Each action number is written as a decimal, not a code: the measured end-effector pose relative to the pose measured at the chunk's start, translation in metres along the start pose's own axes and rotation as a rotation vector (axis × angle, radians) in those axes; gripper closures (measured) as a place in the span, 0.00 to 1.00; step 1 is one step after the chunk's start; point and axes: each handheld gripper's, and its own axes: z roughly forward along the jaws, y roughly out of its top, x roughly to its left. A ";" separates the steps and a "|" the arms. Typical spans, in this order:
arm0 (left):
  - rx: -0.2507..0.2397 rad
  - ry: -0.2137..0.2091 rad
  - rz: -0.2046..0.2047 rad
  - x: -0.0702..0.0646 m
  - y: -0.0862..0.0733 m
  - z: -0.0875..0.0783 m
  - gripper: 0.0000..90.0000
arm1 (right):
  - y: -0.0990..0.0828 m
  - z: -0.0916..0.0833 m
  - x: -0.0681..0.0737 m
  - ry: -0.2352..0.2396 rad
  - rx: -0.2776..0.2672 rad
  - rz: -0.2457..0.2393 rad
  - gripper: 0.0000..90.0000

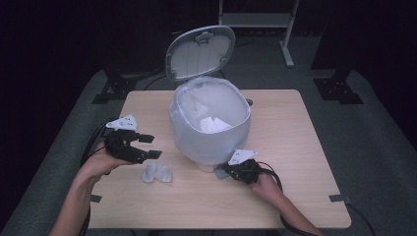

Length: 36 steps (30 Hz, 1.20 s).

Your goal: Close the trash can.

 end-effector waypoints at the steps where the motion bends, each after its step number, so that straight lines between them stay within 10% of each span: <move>1: 0.005 0.002 -0.001 0.001 -0.002 0.001 0.34 | 0.000 0.000 0.000 0.001 -0.001 -0.001 0.96; 36: 0.057 0.061 -0.027 0.014 -0.046 0.022 0.30 | 0.001 0.000 0.001 -0.009 0.011 -0.012 0.96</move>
